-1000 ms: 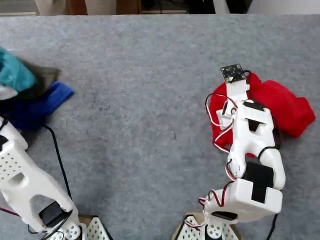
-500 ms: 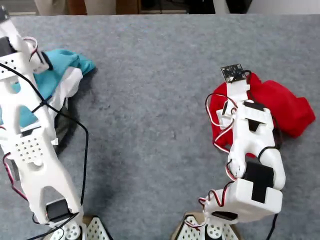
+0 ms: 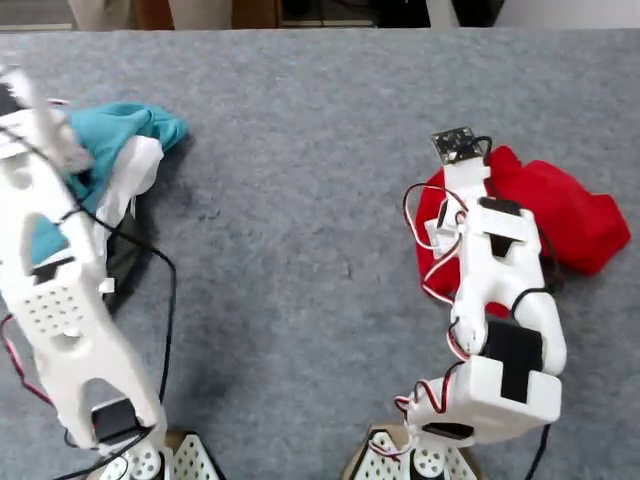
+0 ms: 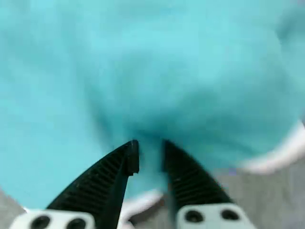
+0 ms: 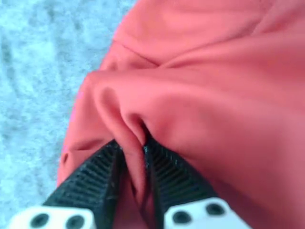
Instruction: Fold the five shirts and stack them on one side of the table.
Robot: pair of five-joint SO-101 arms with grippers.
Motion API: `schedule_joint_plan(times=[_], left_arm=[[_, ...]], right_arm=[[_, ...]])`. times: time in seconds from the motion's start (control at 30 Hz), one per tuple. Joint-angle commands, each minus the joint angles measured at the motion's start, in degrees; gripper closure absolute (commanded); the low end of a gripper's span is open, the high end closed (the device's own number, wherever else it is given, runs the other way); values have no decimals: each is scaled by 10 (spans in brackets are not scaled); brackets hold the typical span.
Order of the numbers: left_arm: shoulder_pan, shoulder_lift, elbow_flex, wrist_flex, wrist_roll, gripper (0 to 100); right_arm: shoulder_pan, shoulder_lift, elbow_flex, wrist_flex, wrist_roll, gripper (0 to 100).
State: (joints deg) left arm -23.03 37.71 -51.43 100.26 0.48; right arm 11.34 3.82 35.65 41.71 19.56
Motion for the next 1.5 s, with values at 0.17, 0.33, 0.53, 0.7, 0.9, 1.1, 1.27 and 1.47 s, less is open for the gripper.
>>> schedule_joint_plan(times=[0.17, 0.33, 0.53, 0.7, 0.9, 1.1, 1.27, 1.47], left_arm=[[32, -53, 260, -214, -37, 981], [-135, 9, 244, -345, -41, 980], [-268, 44, 69, -229, -69, 981], [-242, 73, -25, -110, -69, 981], [-175, 71, -87, 7, -66, 981], [-143, -15, -41, 7, -65, 981], [-226, -144, 24, 7, -64, 979], [-371, -237, 265, -1, -70, 978]], right_arm=[[-15, 1, -10, 43, -4, 996], [-13, 1, -8, 68, -3, 996], [-36, -4, -13, 84, 0, 996], [-125, -23, -77, 194, 12, 996], [-272, -163, -235, 372, 60, 996], [-404, -234, -468, 421, 109, 996], [-387, -211, -633, 432, 62, 996], [-300, -141, -604, 455, 56, 996]])
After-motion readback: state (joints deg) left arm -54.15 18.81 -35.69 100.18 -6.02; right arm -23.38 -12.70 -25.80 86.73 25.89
